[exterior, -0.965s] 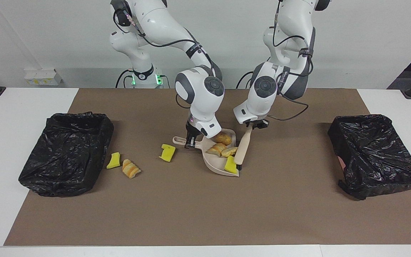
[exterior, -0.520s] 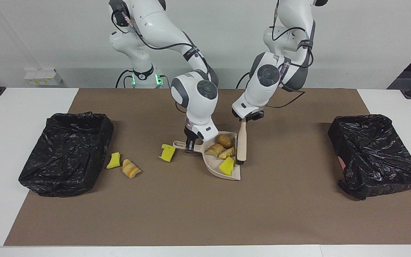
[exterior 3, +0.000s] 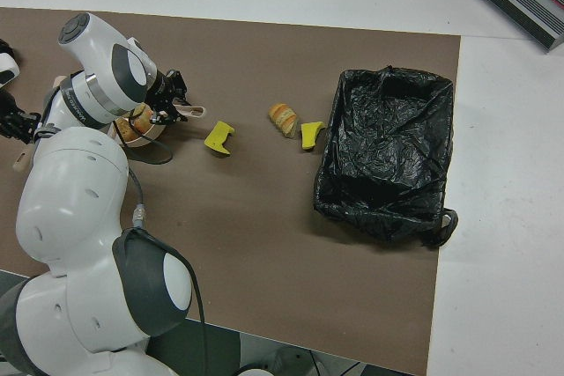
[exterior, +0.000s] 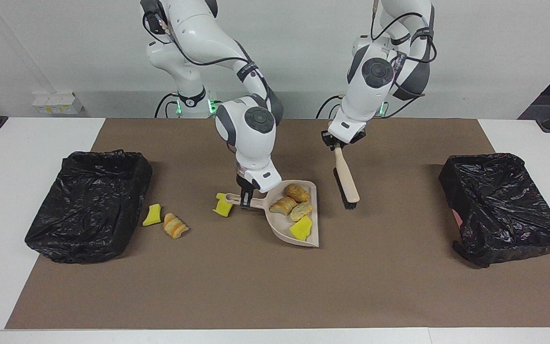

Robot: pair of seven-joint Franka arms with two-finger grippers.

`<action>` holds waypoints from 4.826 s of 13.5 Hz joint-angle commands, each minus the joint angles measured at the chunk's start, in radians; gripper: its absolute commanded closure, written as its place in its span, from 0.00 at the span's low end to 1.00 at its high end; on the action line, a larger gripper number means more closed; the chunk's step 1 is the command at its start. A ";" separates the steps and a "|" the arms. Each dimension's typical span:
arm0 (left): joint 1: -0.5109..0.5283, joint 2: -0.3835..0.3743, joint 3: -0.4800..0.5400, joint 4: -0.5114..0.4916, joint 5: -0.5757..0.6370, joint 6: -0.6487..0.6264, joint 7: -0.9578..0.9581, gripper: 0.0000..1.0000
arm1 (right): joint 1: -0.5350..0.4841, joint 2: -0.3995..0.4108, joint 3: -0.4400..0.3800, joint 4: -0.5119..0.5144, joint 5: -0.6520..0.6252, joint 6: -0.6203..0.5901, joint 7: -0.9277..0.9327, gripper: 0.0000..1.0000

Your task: Sweep and dump trash in bin

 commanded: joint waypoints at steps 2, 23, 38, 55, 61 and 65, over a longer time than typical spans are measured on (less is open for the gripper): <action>-0.139 -0.112 -0.005 -0.212 0.006 0.116 -0.109 1.00 | -0.099 -0.107 0.003 0.027 0.041 -0.133 -0.184 1.00; -0.200 -0.007 -0.002 -0.337 -0.005 0.438 -0.142 0.00 | -0.737 -0.194 -0.048 0.092 -0.300 -0.064 -0.800 1.00; 0.407 -0.007 0.004 0.018 0.097 0.104 0.502 0.00 | -0.535 -0.200 -0.040 -0.002 -1.031 -0.084 -0.385 1.00; 0.468 -0.059 0.012 0.385 0.134 -0.298 0.503 0.00 | -0.554 -0.257 0.009 0.060 -0.501 -0.173 -0.743 1.00; 0.472 -0.057 0.013 0.389 0.137 -0.295 0.494 0.00 | -0.571 -0.276 0.009 0.009 -0.243 -0.202 -0.380 1.00; 0.469 -0.057 0.013 0.389 0.137 -0.295 0.496 0.00 | -0.529 -0.274 0.022 -0.015 -0.106 -0.326 0.139 1.00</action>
